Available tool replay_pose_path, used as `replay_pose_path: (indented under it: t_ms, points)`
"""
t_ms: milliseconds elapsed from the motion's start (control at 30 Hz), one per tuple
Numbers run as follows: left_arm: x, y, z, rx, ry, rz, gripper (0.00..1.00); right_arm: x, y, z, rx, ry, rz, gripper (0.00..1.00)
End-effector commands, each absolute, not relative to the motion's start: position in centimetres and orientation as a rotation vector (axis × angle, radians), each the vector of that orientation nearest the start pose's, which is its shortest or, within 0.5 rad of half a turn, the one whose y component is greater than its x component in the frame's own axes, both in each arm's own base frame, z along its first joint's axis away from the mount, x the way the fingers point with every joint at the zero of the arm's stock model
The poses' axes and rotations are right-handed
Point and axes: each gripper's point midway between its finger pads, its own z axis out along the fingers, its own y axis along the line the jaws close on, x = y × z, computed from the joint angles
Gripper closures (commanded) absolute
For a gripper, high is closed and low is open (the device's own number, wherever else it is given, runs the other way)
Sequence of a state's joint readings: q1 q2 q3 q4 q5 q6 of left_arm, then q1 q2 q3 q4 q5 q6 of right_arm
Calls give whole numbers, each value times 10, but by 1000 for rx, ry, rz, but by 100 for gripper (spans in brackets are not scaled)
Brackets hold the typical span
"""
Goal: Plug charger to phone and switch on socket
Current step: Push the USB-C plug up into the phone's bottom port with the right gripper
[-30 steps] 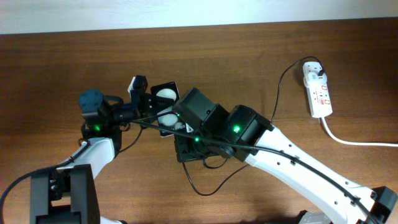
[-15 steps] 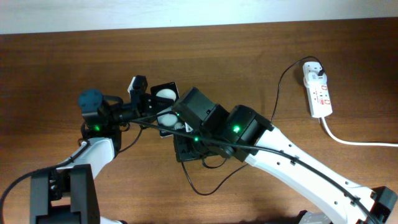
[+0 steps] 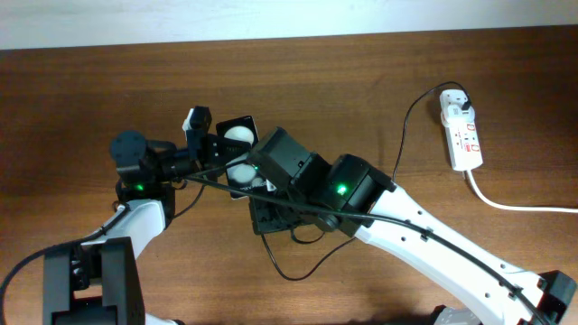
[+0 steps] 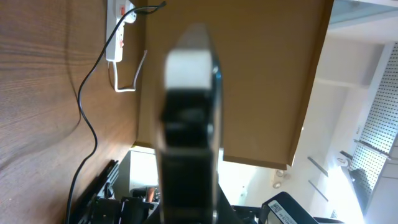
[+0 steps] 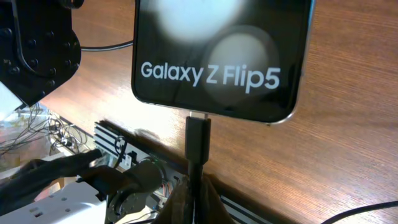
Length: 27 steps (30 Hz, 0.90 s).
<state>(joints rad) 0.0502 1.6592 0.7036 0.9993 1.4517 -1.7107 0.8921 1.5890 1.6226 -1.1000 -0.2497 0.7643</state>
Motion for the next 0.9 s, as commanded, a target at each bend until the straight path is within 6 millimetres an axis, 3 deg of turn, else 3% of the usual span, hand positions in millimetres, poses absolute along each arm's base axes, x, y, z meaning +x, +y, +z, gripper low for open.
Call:
replay_pose_path:
  t_ms: [0,100,267,333,600,767,867]
  points:
    - [322,-156,221,-153,2207,-2218,100,224,323,232,-237,2812,723,96]
    - [320,-157,221,-143,2214,-2222,100,225,324,233,-239,2806,728,95]
    - [322,-156,221,-137,2201,-2210,100,220,319,228,-241,2838,696,68]
    - [328,-156,222,-119,2159,-2170,100,219,317,227,-240,2847,687,62]
    - [345,-153,223,-118,2062,-2067,100,210,324,228,-291,2854,716,61]
    - [347,-153,222,-148,2064,-2069,100,219,321,211,-292,2816,524,63]
    - [347,-153,221,-147,2065,-2070,100,221,325,195,-298,2852,481,81]
